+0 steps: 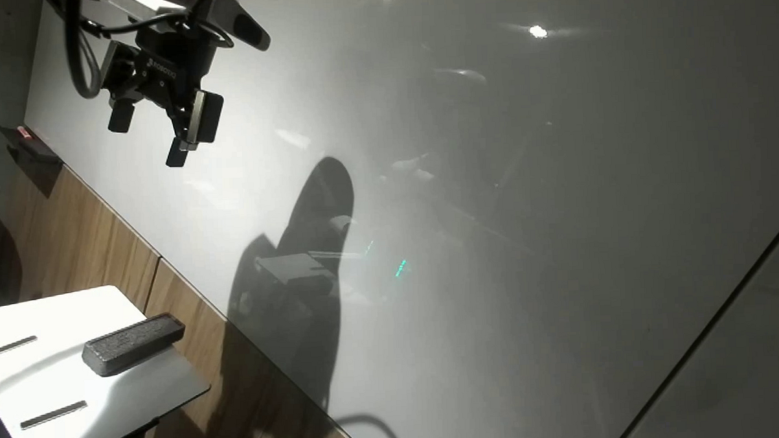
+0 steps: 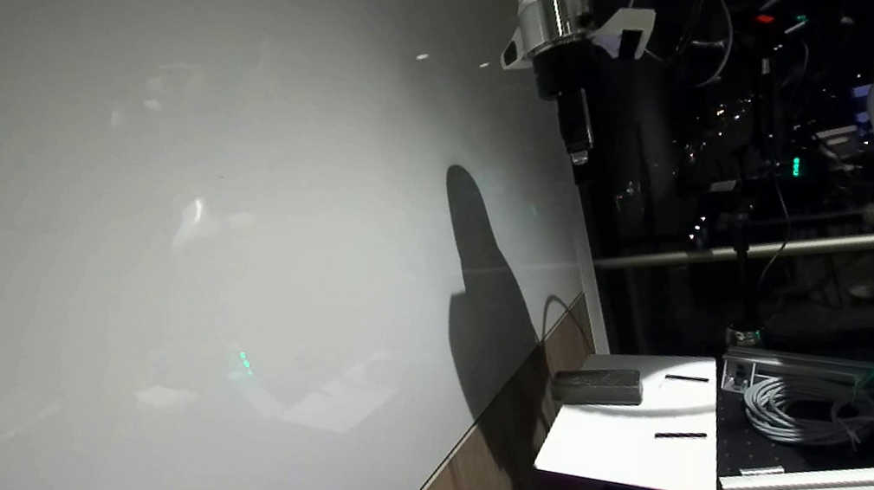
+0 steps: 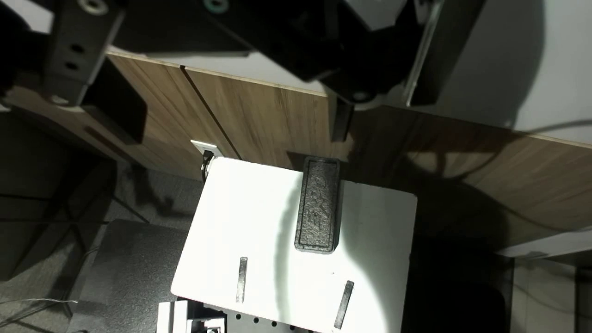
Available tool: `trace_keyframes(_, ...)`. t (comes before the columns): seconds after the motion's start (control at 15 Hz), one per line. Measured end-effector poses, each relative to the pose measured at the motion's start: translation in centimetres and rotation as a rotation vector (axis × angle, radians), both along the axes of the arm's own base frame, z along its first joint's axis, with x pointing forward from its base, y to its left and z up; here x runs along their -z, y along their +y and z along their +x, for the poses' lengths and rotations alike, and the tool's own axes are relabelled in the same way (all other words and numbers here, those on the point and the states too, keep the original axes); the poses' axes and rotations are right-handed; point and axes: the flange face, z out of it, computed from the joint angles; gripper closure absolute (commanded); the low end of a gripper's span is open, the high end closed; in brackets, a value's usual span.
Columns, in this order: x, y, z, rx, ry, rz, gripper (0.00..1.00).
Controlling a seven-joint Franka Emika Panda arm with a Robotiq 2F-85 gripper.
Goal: Use the duster to wipe the whiteboard
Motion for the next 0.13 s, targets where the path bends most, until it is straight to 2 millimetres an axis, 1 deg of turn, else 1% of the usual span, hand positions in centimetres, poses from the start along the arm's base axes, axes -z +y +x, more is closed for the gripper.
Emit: trace_keyframes(0.13,0.0,0.0,0.0,0.0,0.0,0.0,0.0)
